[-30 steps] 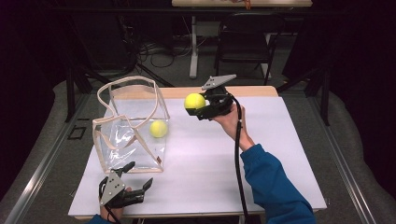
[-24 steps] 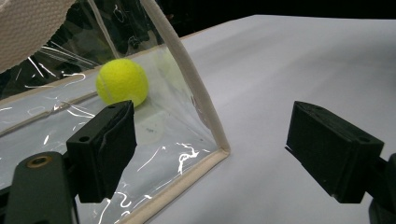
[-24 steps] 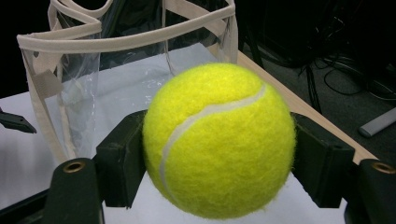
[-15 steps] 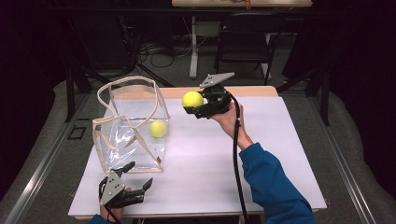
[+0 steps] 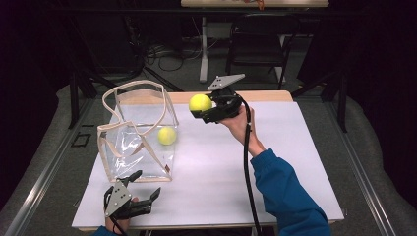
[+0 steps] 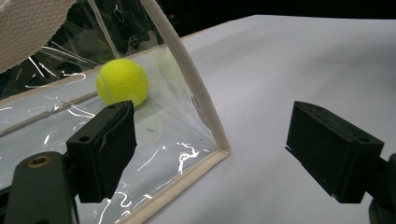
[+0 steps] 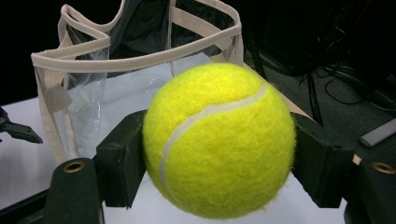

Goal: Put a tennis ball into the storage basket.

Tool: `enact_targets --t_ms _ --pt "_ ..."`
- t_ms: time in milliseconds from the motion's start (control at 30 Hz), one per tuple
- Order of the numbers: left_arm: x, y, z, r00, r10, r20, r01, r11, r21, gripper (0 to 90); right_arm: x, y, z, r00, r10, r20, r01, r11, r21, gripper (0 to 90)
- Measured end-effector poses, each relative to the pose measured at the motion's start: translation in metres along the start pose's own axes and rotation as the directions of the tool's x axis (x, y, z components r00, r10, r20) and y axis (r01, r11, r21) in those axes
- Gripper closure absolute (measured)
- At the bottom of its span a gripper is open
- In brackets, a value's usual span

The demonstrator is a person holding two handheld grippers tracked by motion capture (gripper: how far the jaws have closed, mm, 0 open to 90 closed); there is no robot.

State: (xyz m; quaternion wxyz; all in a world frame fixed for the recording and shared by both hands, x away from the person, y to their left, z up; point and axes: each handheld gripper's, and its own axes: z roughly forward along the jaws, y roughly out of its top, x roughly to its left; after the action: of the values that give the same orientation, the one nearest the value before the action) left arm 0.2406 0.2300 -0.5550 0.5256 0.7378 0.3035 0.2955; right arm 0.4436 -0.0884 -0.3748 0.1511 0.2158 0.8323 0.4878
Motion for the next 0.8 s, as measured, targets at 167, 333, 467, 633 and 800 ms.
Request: enact_targets --t_ms 167,333,467,633,800 --pt "0.000 0.000 0.000 1.0000 0.000 0.000 0.000 1.0000 0.000 15.7 0.001 0.002 0.000 1.0000 -0.002 -0.001 0.002 1.000 -0.004 26.3" --pt "0.000 0.000 0.000 1.0000 0.000 0.001 0.000 1.0000 -0.002 15.7 0.001 0.004 0.001 1.0000 0.000 -0.007 0.000 1.000 -0.011 26.3" --pt "0.000 0.000 0.000 1.0000 0.000 0.000 0.000 1.0000 -0.001 15.7 0.002 0.005 0.003 0.9999 -0.002 -0.010 0.002 1.000 -0.007 26.3" --pt "0.000 0.000 0.000 1.0000 -0.002 0.001 0.002 1.0000 -0.001 15.7 0.002 0.007 0.006 0.9999 -0.004 -0.016 0.004 1.000 -0.007 26.3" --pt "0.000 0.000 0.000 1.0000 -0.001 0.000 0.001 1.0000 -0.002 15.7 0.003 0.011 0.007 0.9998 -0.009 -0.018 0.009 1.000 -0.008 26.4"
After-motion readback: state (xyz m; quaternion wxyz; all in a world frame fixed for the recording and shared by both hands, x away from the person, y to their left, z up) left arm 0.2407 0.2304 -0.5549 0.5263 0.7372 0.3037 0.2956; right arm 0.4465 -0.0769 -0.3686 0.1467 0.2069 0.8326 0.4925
